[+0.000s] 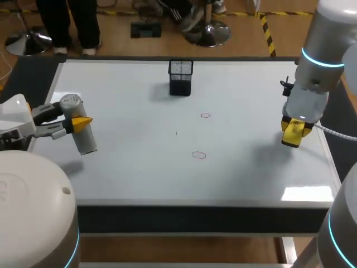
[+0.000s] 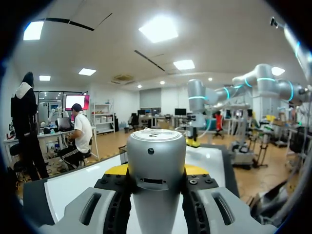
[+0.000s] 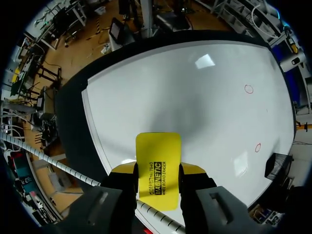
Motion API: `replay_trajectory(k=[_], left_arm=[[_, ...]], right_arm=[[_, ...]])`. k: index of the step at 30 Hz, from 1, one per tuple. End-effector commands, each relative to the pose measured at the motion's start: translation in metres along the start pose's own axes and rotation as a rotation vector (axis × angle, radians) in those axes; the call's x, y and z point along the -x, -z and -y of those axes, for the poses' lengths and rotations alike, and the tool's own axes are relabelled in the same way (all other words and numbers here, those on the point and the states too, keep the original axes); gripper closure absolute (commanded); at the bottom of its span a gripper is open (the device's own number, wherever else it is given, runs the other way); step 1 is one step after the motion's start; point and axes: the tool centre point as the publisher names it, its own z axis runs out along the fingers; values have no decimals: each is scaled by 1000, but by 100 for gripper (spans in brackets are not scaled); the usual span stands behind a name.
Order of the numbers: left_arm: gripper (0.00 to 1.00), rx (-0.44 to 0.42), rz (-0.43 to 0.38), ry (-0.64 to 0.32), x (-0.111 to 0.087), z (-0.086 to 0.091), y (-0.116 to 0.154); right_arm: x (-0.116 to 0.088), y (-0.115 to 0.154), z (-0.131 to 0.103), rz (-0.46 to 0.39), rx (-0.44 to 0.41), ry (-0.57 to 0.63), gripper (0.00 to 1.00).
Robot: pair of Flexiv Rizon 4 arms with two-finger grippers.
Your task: Pick up the inspection probe, press it on each red-marked spot on the whiteboard one by one, put down the probe, pick up the eraser, and wipe off all the red marks.
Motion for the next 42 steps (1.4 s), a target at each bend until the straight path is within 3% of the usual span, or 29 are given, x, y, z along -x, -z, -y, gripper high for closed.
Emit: replay_trajectory(k=[1,9,22,33,42], left_arm=[[100,-19,-45,-3,10,4,-21],[100,-43,-185,-35,13,22,-79],[100,-52,-404,36,0,37,-178],[100,-24,-483,72,-19,35,-261],[100,-9,-517,44,-32,33,-321]], right_arm=[[-1,1,0,-2,-3,2,100],[-1,1,0,-2,-3,2,100],[-1,1,0,-2,-3,2,100],[-1,1,0,-2,-3,2,100],[-1,1,0,-2,-3,2,100]])
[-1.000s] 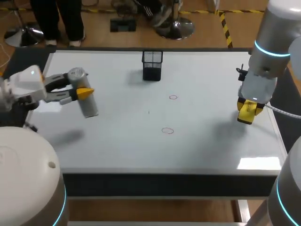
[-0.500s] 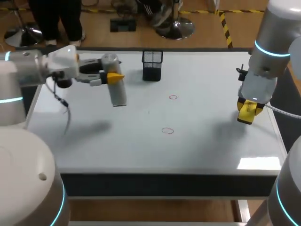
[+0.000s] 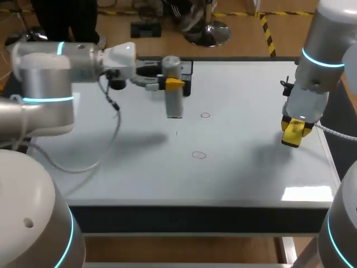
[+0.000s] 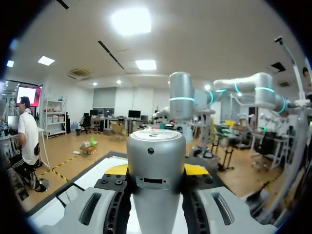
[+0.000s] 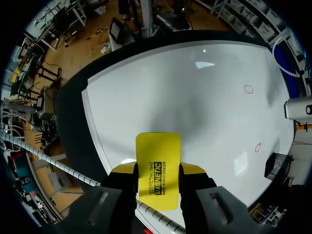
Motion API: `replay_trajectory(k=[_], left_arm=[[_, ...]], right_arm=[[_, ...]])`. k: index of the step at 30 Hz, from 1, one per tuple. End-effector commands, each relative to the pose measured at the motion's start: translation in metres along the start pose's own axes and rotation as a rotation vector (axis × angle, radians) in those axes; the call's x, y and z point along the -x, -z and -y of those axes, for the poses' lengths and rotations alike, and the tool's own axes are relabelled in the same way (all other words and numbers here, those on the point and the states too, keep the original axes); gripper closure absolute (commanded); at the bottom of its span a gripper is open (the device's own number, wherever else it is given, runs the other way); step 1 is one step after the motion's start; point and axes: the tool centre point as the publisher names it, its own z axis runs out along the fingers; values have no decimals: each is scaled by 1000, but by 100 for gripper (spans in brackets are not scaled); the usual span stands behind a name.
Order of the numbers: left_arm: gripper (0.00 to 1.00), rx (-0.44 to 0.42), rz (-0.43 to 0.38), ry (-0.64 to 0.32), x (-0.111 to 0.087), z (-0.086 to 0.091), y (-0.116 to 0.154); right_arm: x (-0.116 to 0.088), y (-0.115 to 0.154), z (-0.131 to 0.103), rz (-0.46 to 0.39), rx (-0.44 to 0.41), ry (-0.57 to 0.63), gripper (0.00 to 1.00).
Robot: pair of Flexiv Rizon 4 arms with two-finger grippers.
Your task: Pick up the inspection probe, press it on each red-marked spot on the whiteboard one by one, put down the probe, pick up the eraser, and wipe off all the red marks.
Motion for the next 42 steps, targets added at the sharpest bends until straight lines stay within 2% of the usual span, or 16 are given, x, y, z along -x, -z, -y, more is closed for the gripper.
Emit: replay_trajectory(k=[1,7,12,25,42], left_arm=[[100,6,-59,2,14,-1,-54],[100,4,-66,-35,25,-11,-75],[100,-13,-63,-29,32,-20,-86],[100,-19,-62,-38,42,-39,-91],[100,-3,-74,-45,47,-56,-98]], right_arm=[[0,0,0,-2,-1,2,100],[0,0,0,-2,-1,2,100],[0,0,0,-2,-1,2,100],[0,0,0,-2,-1,2,100],[0,0,0,-2,-1,2,100]])
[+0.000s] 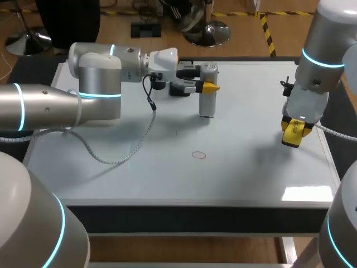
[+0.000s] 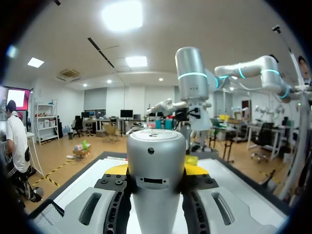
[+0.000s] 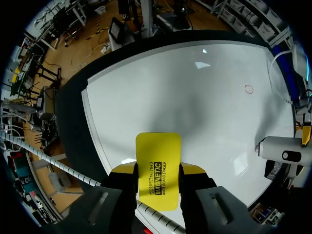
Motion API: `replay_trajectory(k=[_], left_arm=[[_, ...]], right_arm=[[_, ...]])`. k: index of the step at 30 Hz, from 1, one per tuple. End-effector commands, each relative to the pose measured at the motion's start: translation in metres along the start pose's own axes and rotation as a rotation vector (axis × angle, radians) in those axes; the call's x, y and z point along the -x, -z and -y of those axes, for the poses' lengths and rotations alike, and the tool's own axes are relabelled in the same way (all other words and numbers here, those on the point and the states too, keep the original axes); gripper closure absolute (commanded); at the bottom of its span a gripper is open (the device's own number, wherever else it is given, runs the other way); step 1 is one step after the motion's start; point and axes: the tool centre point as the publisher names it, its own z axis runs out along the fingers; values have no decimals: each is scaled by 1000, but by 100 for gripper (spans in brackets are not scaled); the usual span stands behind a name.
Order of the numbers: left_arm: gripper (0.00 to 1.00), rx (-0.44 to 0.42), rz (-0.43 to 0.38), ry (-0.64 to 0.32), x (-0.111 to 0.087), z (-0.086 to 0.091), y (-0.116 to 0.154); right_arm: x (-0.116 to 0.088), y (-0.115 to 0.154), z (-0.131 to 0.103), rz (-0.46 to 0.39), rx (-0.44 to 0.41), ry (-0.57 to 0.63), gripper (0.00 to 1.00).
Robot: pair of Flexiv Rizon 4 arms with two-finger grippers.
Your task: Pick up the inspection probe, press it on each red-marked spot on the whiteboard one by one, put down the probe, pick up the eraser, and wipe off all the red marks.
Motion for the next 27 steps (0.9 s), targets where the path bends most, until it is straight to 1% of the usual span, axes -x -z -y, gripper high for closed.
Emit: replay_trajectory(k=[1,12,27], left_arm=[[100,-1,-4,-1,3,-4,-3],[100,2,-3,2,5,-11,-2],[100,8,4,1,8,-10,-3]], right_arm=[[0,1,1,-3,-1,2,100],[0,1,1,-3,-1,2,100],[0,1,1,-3,-1,2,100]])
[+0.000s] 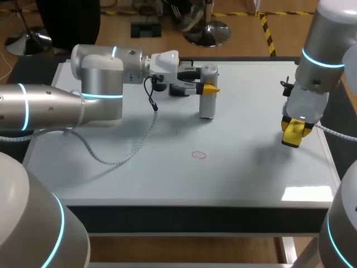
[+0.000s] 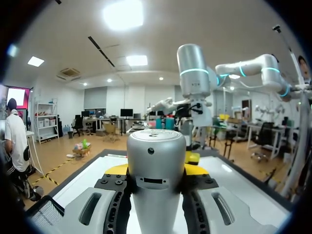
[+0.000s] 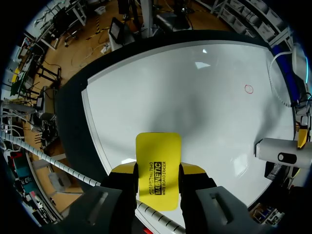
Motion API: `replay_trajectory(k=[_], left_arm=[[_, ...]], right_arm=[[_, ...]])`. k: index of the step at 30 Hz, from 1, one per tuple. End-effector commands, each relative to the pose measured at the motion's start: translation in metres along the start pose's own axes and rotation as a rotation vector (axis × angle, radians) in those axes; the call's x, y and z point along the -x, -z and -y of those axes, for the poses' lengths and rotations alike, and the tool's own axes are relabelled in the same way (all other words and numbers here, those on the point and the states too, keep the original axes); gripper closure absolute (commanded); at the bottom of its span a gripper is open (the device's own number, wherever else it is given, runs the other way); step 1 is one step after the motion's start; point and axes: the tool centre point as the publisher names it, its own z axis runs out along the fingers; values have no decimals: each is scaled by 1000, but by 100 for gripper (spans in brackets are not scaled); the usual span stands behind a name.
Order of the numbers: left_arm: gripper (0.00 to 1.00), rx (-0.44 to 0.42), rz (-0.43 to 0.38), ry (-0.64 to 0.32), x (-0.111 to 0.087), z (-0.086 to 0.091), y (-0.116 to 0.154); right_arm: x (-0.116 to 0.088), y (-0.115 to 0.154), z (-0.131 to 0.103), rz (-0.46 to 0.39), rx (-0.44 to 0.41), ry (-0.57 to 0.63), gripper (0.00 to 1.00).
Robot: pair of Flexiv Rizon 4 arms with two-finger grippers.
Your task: Pick up the inspection probe, press it on each red-marked spot on the whiteboard one by one, put down the probe, pick up the eraser, and wipe off all the red marks.
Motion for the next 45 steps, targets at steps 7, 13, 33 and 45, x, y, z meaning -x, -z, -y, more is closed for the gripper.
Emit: replay_trajectory(k=[7,13,33,45], left_arm=[[100,4,7,1,3,9,-1],[100,-2,-34,-8,6,35,2],[100,-44,-52,-39,54,109,5],[100,-8,-20,-45,108,126,-8]], right_arm=[[0,1,1,-3,-1,2,100],[0,1,1,-3,-1,2,100],[0,1,1,-3,-1,2,100],[0,1,1,-3,-1,2,100]])
